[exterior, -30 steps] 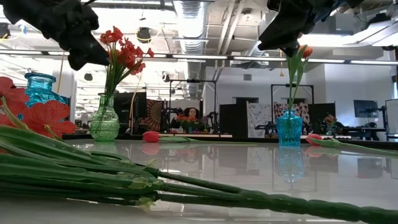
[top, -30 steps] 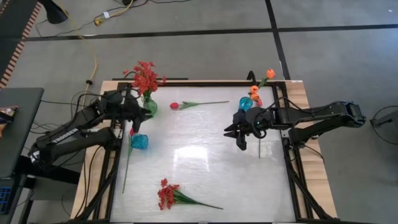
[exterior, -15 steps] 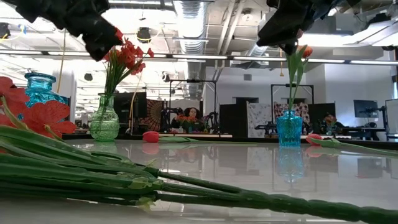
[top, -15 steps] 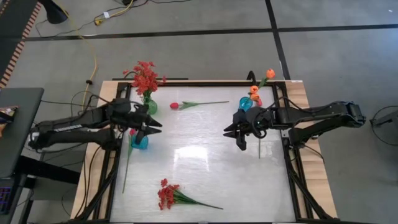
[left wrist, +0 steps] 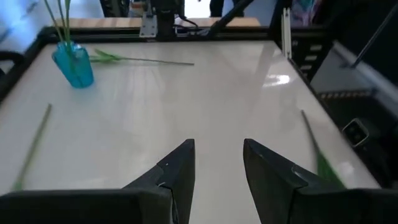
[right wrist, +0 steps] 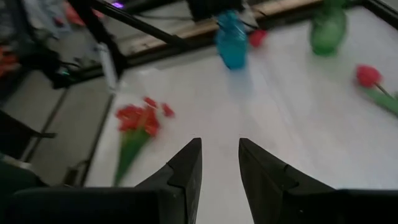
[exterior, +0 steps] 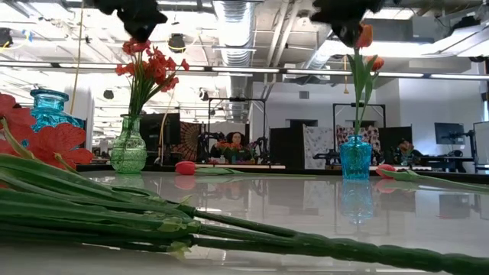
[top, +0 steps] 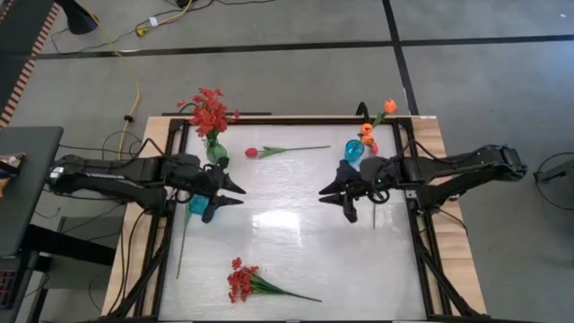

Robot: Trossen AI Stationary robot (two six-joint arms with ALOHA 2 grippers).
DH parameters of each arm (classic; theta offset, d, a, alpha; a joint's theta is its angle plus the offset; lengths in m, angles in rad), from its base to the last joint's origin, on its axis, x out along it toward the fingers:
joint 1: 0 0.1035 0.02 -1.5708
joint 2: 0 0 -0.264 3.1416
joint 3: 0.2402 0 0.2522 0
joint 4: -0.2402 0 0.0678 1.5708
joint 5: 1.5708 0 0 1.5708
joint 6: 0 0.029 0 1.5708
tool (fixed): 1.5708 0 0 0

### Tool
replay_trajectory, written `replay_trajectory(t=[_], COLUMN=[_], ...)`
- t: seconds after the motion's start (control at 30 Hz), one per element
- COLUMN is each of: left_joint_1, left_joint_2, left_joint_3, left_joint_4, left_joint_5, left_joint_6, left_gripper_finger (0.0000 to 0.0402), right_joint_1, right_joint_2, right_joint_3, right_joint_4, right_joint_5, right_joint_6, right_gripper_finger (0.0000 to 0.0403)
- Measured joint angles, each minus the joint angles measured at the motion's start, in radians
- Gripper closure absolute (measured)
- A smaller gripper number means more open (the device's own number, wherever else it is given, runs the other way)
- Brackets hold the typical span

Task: Sort flowers into vase by color
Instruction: Put the red flowers into the green vase

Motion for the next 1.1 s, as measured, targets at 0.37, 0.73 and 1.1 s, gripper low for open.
replay_trajectory(t=[0.37,0.73,1.1], left_joint_1=[-0.016,-0.016,-0.016], left_joint_2=[0.113,0.146,0.146], left_joint_3=[0.141,0.142,0.142], left_joint_4=[-0.067,-0.083,-0.086], left_joint_5=[-0.021,0.032,0.033], left_joint_6=[0.114,0.164,0.171], left_gripper_finger=[0.0278,0.0278,0.0278], right_joint_1=[0.163,0.384,0.516], right_joint_2=[0.091,0.393,0.671], right_joint_3=[0.002,0.131,0.342], right_joint_4=[0.104,0.067,-0.006], right_joint_5=[0.051,0.093,0.091], right_joint_6=[0.087,0.24,0.27], right_gripper_finger=[0.0271,0.0271,0.0271])
